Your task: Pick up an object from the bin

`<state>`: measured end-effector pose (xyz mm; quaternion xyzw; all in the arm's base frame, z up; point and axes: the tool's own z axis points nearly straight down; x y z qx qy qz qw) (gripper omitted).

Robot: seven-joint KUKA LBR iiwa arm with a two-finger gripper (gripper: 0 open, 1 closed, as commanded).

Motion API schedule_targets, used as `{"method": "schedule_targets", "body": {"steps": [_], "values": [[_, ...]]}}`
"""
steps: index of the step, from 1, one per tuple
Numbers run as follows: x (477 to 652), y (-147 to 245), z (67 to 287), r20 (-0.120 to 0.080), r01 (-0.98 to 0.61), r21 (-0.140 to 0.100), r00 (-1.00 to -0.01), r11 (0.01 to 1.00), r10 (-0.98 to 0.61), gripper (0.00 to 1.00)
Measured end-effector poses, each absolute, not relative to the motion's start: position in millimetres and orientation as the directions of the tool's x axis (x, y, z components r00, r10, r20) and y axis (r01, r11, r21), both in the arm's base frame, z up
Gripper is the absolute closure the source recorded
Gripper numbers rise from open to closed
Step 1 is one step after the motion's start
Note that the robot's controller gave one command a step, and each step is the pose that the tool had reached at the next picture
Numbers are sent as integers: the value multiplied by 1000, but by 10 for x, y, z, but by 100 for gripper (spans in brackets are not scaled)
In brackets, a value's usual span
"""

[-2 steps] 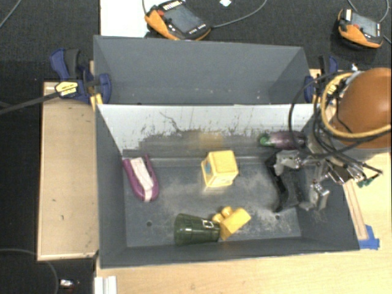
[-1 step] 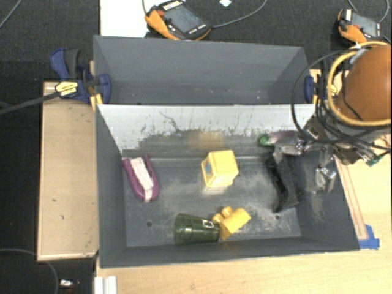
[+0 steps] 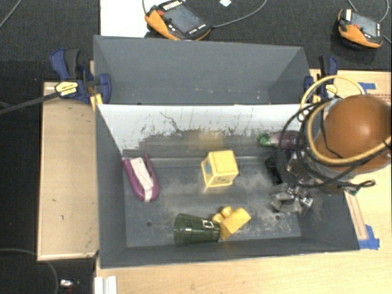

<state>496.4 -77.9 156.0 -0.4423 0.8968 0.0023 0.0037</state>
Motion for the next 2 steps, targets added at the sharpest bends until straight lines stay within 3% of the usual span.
{"method": "schedule_targets", "body": {"steps": [1,2], "values": [[4964,-779,1560,-9,-793,1,-609,609,-793,100],[4950,-824,1820,-8,-806,4,-592,592,-806,100]]}}
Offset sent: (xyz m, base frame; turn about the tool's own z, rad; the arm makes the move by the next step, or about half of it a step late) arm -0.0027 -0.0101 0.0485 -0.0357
